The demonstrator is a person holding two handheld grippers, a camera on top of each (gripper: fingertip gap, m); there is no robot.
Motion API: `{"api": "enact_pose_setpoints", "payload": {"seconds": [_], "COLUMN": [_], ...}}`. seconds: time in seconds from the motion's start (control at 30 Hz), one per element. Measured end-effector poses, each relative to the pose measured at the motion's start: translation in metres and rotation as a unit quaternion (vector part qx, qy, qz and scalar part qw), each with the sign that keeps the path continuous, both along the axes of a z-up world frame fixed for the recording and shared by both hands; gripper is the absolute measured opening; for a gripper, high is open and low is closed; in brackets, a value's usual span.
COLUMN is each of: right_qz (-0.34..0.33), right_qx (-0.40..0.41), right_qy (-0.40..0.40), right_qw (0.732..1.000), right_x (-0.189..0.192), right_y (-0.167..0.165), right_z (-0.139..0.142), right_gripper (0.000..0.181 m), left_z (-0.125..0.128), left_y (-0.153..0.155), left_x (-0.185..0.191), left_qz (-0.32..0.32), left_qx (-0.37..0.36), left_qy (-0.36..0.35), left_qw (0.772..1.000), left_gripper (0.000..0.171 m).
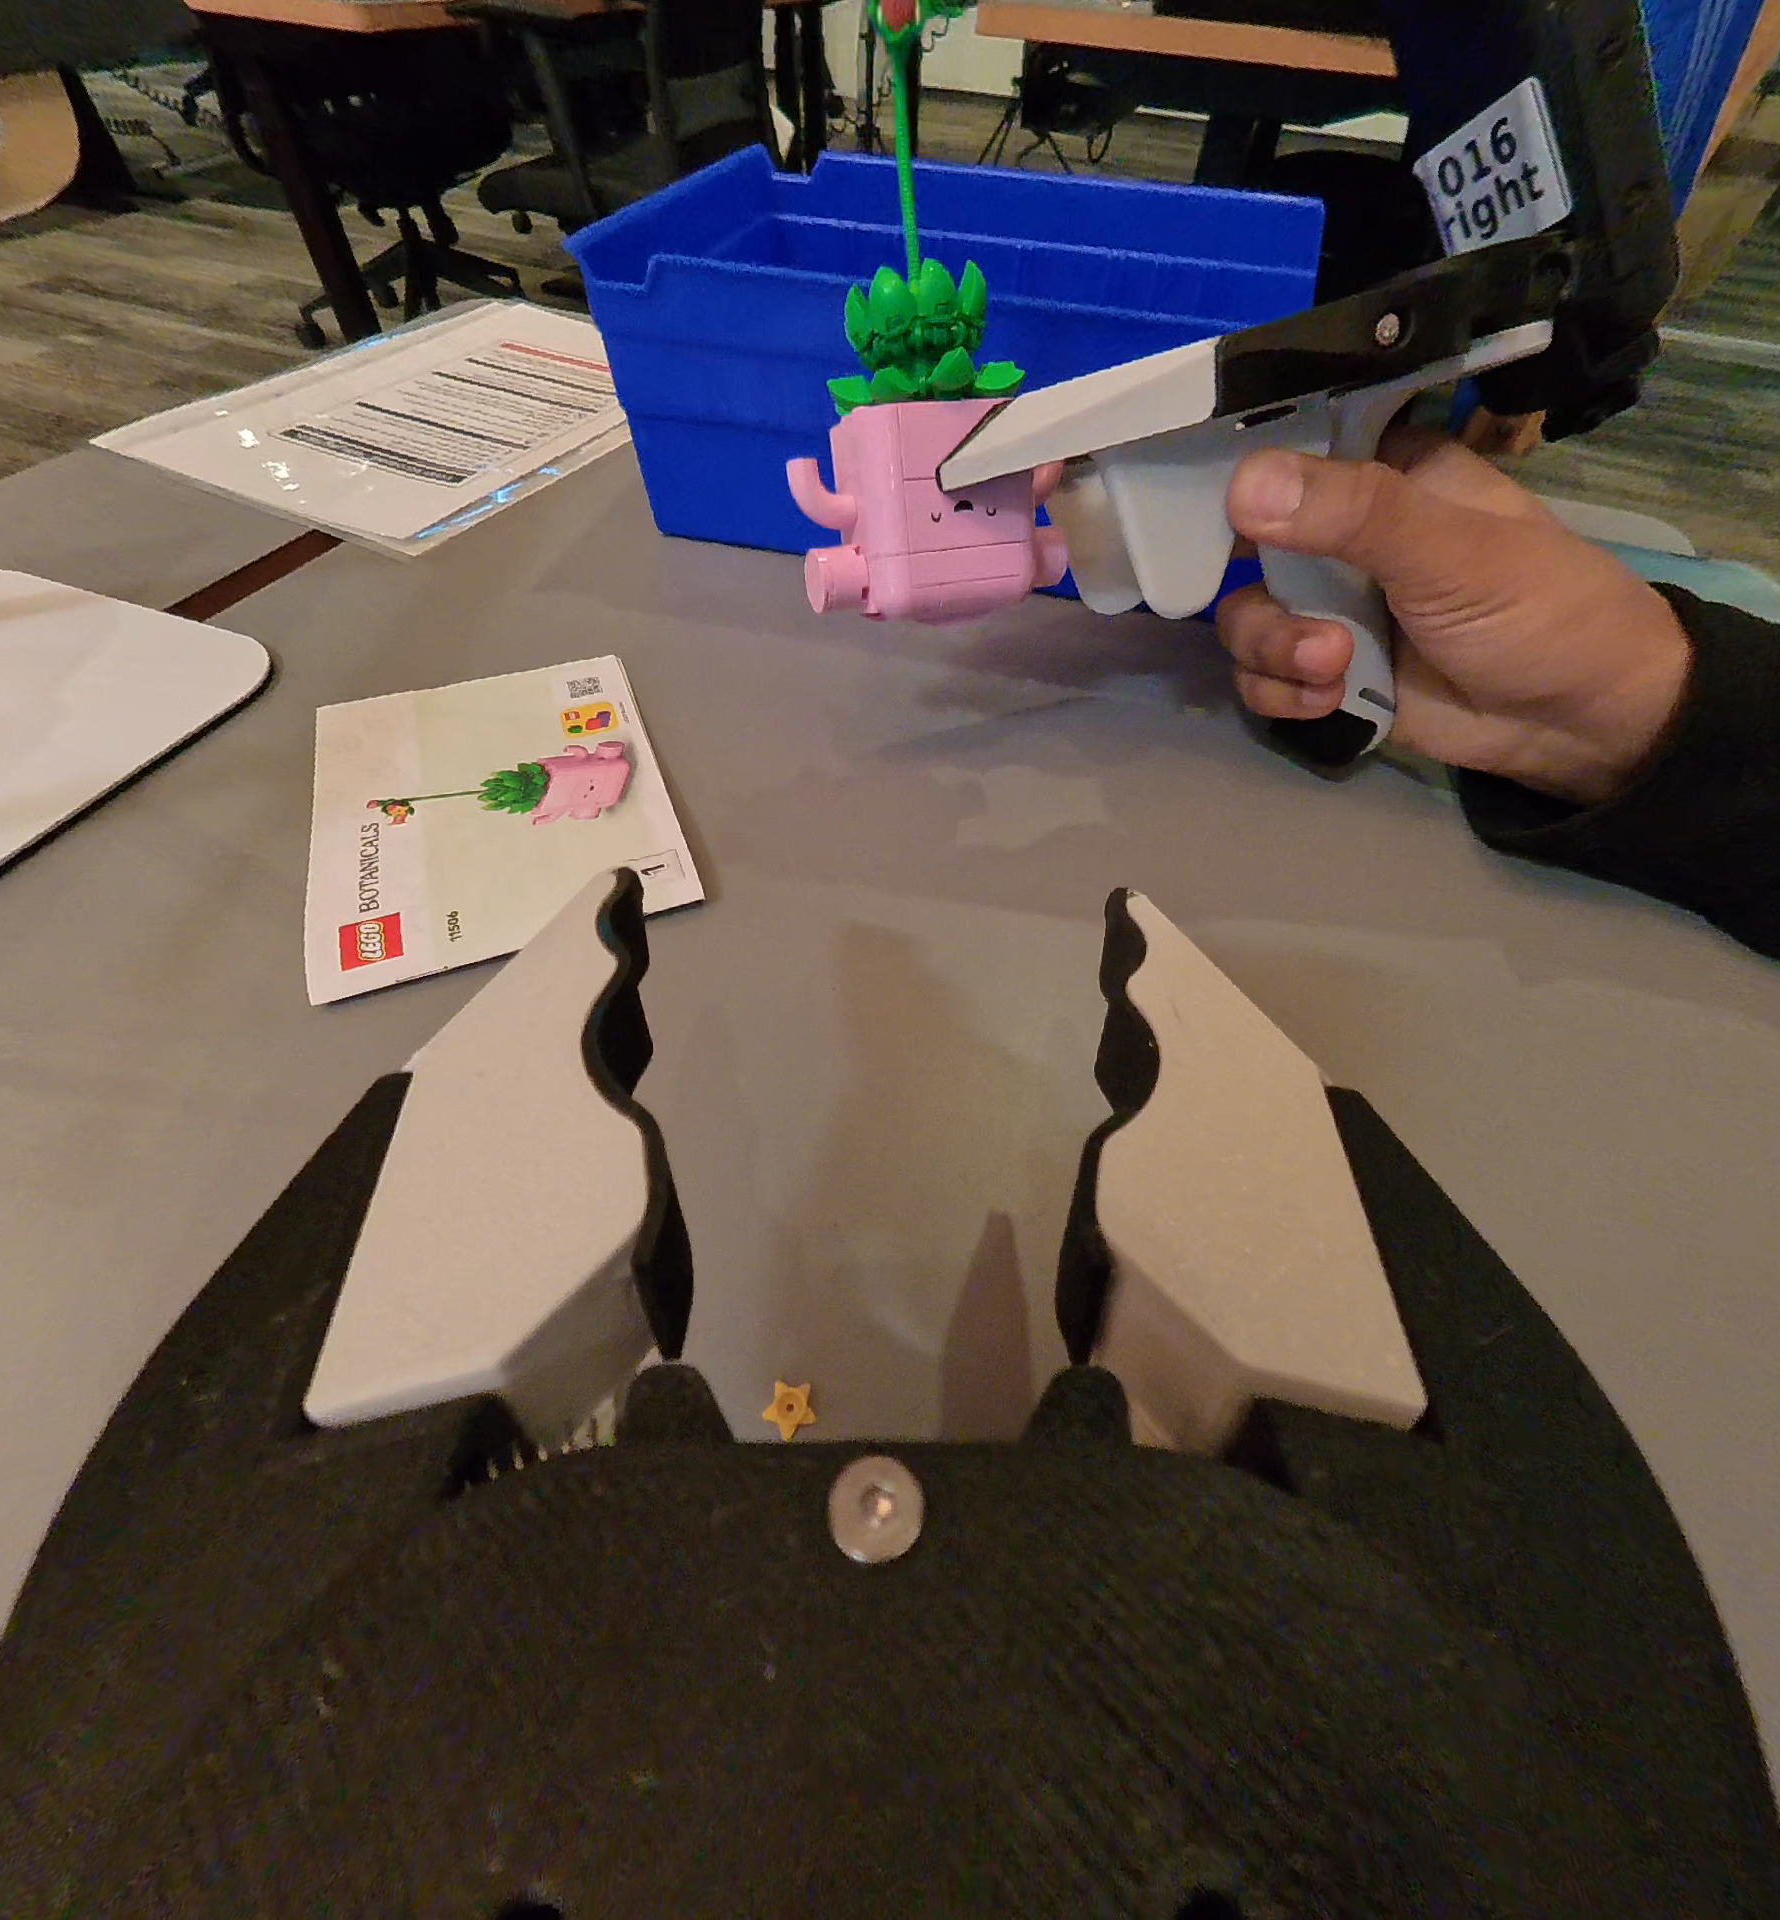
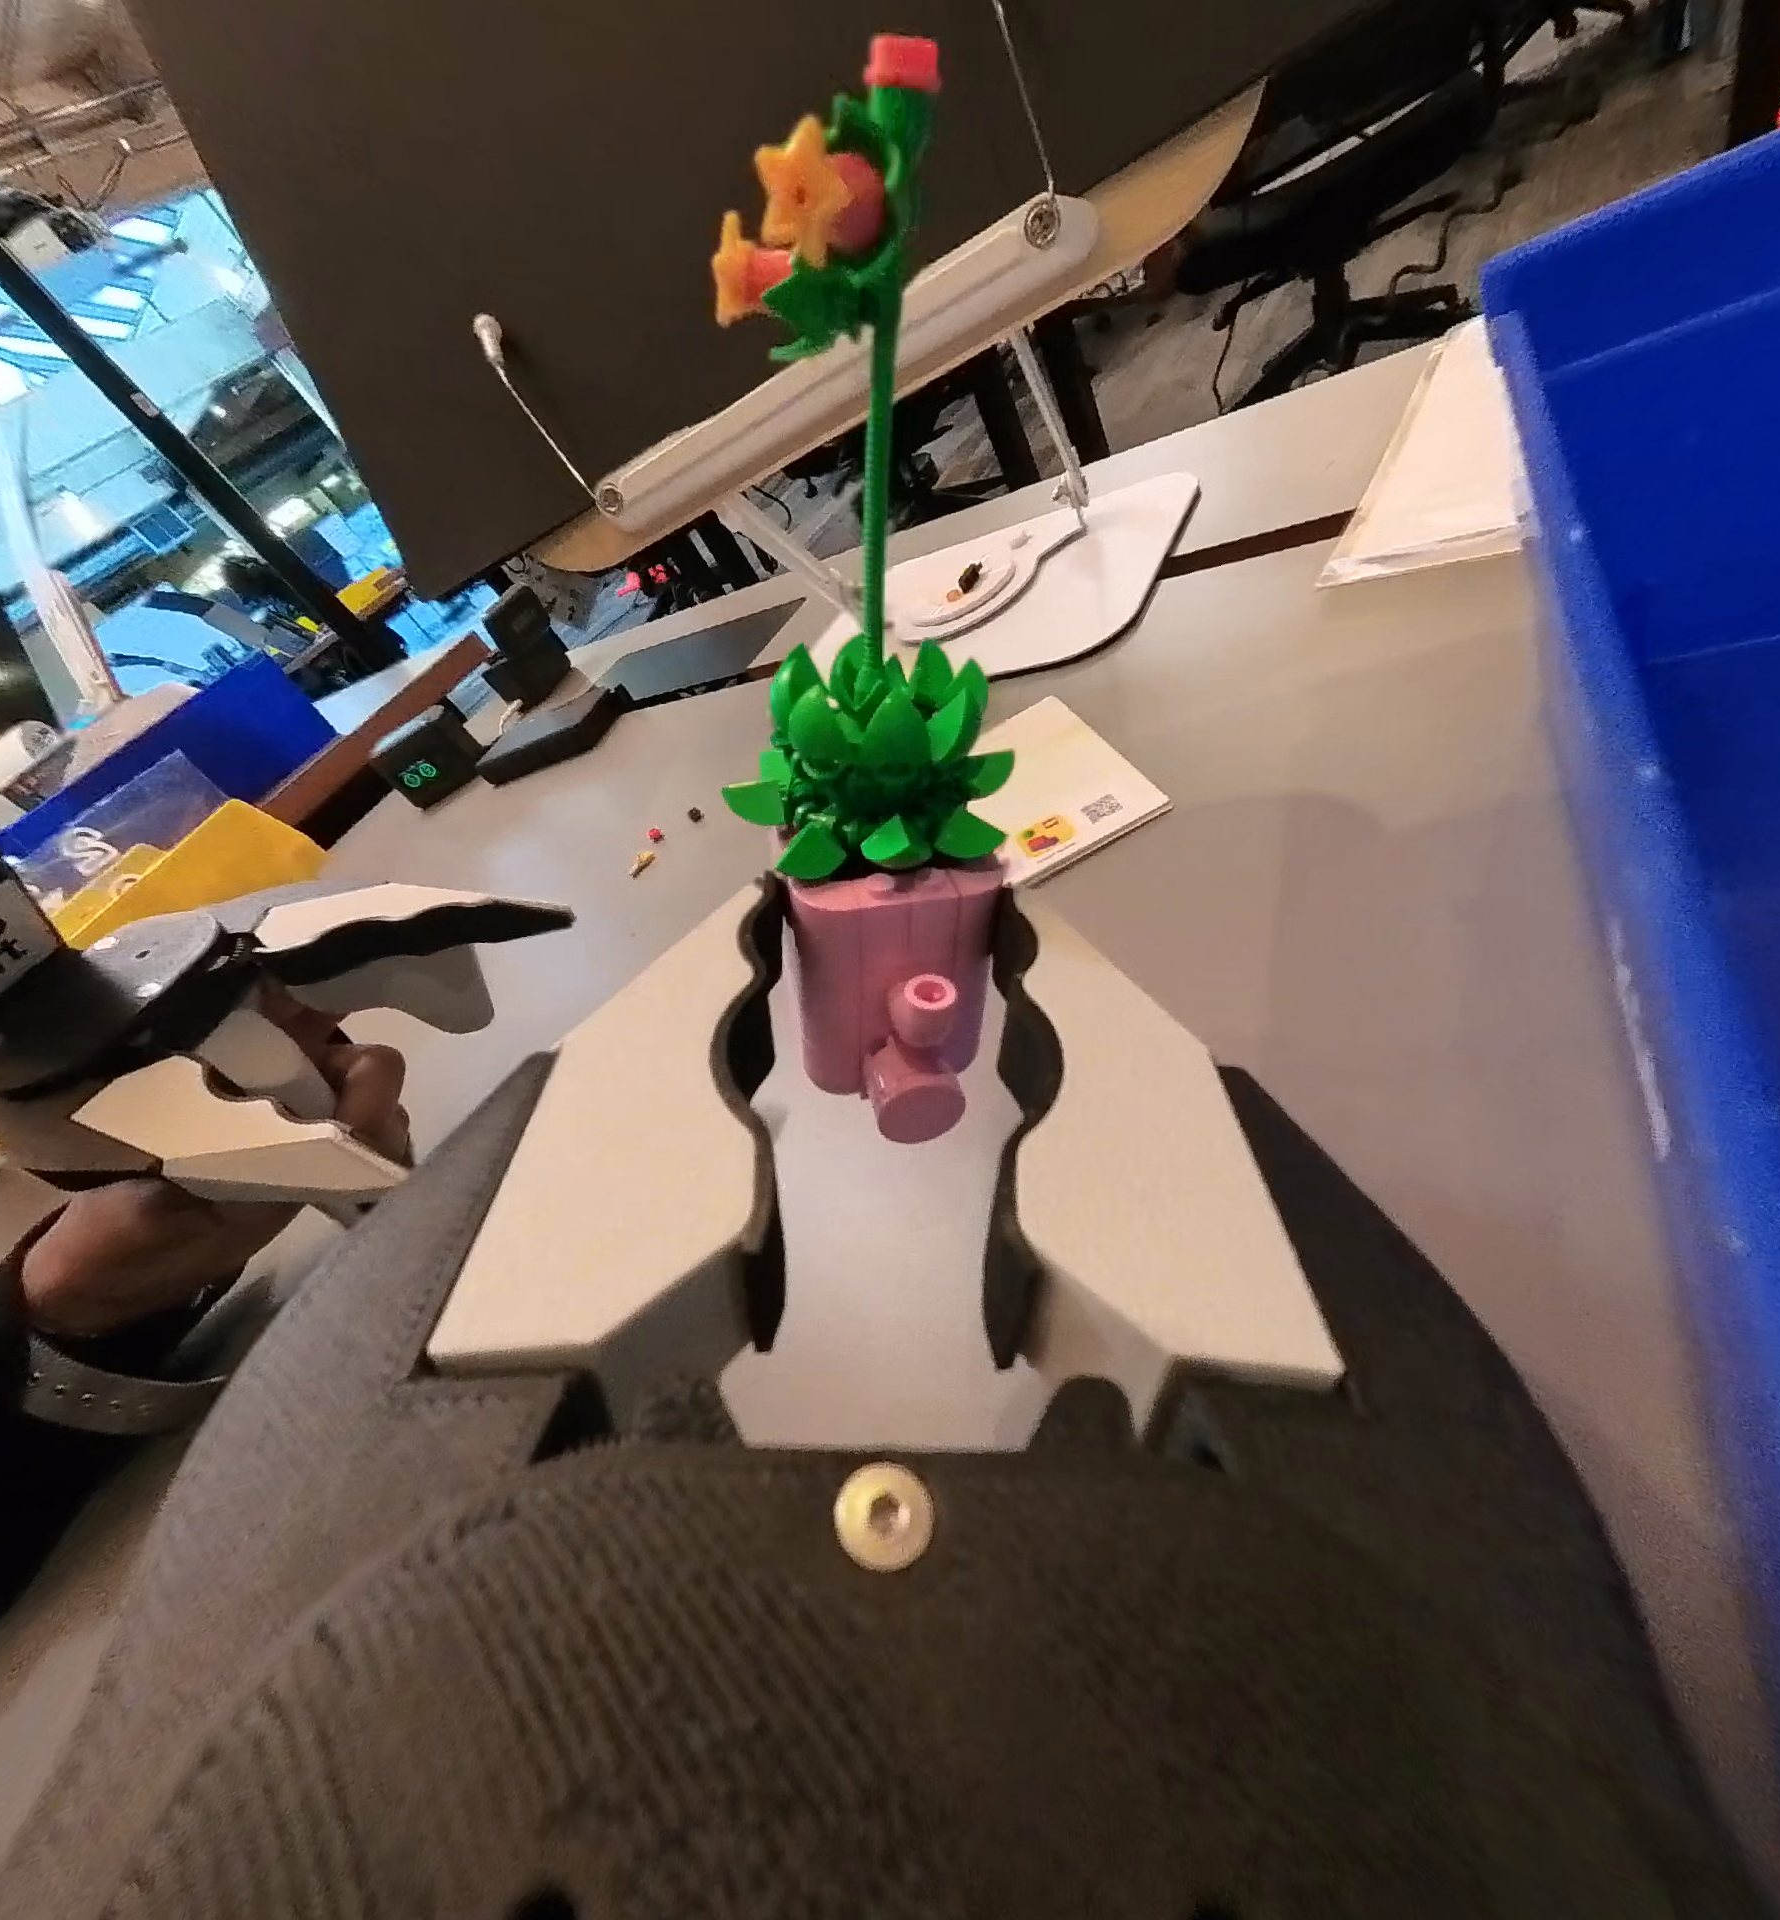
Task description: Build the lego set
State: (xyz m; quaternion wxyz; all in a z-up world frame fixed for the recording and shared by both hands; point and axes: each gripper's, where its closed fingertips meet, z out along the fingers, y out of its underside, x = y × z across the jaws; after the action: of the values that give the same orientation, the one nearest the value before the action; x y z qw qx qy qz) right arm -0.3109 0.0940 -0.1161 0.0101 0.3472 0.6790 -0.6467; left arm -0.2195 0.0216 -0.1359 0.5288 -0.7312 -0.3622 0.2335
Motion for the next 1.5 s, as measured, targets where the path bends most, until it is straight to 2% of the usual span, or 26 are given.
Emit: {"api": "enact_pose_setpoints", "payload": {"seconds": [0.2, 0.43, 0.6, 0.77, 0.97, 1.17, 1.27, 1.4, 1.5], "right_qz": [0.05, 0.164, 0.227, 0.253, 0.25, 0.22, 0.176, 0.074, 0.005], "right_qx": [-0.096, -0.224, -0.262, -0.286, -0.279, -0.238, -0.192, -0.101, -0.024], "right_qy": [0.001, 0.027, 0.04, 0.034, 0.038, 0.057, 0.071, 0.094, 0.103], "right_qw": [0.994, 0.96, 0.937, 0.924, 0.926, 0.944, 0.963, 0.988, 0.994], "right_x": [0.014, 0.052, 0.073, 0.078, 0.078, 0.069, 0.059, 0.03, 0.009], "right_y": [-0.004, -0.005, -0.005, -0.003, -0.007, -0.013, -0.013, -0.01, -0.003], "right_z": [0.027, 0.07, 0.085, 0.092, 0.089, 0.078, 0.067, 0.043, 0.023], "right_gripper": [0.039, 0.038, 0.037, 0.037, 0.037, 0.037, 0.037, 0.038, 0.038], "left_z": [-0.002, -0.003, -0.001, 0.002, 0.009, 0.016, 0.014, 0.012, 0.008], "left_y": [0.001, 0.002, 0.005, 0.012, 0.016, 0.011, 0.006, 0.007, 0.007], "left_x": [0.0, 0.0, 0.001, 0.003, 0.005, 0.004, 0.002, 0.001, 0.001], "left_qz": [-0.001, -0.002, -0.007, -0.017, -0.028, -0.026, -0.017, -0.016, -0.015], "left_qx": [-0.006, -0.009, -0.006, 0.002, 0.036, 0.087, 0.09, 0.088, 0.079], "left_qy": [-0.003, -0.003, 0.0, 0.004, 0.003, -0.008, -0.011, -0.015, -0.017], "left_qw": [1.0, 1.0, 1.0, 1.0, 0.999, 0.996, 0.996, 0.996, 0.997], "left_gripper": [0.086, 0.086, 0.085, 0.083, 0.08, 0.077, 0.077, 0.077, 0.077]}}
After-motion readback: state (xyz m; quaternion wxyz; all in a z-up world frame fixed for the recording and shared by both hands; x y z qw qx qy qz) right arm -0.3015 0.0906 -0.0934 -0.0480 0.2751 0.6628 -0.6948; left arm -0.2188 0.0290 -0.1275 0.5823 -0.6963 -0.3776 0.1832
